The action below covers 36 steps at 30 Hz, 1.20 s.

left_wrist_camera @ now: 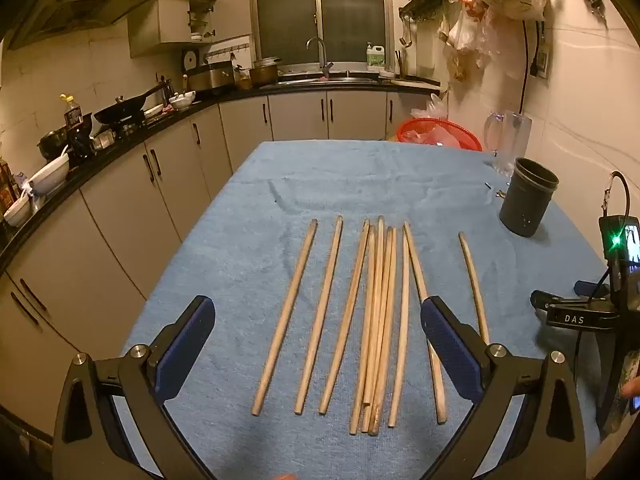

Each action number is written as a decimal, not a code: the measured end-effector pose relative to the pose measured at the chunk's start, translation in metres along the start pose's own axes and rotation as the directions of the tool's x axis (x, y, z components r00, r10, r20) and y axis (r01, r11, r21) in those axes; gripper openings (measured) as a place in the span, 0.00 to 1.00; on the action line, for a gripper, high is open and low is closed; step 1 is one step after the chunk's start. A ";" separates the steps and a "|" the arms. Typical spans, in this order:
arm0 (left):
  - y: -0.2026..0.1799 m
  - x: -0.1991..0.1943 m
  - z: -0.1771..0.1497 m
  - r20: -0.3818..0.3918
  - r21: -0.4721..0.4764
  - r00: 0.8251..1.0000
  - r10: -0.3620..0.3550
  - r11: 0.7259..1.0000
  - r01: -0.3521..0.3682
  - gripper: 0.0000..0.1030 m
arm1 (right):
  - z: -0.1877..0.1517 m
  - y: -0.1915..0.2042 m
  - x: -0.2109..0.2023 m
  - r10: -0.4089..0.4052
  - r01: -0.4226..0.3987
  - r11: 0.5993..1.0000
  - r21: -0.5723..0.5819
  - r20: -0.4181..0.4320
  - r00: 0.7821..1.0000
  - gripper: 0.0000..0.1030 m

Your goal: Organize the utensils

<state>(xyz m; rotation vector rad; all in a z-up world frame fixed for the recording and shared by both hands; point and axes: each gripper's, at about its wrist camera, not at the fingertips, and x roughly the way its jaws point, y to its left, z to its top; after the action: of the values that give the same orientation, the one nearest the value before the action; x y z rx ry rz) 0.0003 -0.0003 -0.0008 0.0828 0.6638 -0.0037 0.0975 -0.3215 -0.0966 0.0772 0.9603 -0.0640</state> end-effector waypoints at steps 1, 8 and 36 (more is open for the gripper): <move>0.000 0.001 0.000 0.001 -0.004 1.000 0.008 1.000 -0.008 1.00 | 0.000 0.001 0.000 -0.021 0.021 1.000 -0.015 0.014 1.000 1.00; -0.008 0.004 -0.018 0.011 0.025 1.000 0.009 1.000 -0.009 1.00 | 0.002 0.006 0.002 -0.021 0.021 1.000 -0.010 0.020 1.000 1.00; 0.044 -0.025 -0.002 0.171 -0.140 0.985 0.035 0.990 -0.011 1.00 | -0.047 0.093 -0.176 0.086 -0.086 0.996 -0.029 0.606 0.791 1.00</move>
<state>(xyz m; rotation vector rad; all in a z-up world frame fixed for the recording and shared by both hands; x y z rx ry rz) -0.0194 0.0431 0.0161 -0.0435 0.4878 0.0573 -0.0336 -0.2205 0.0242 0.0928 0.3042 -0.0016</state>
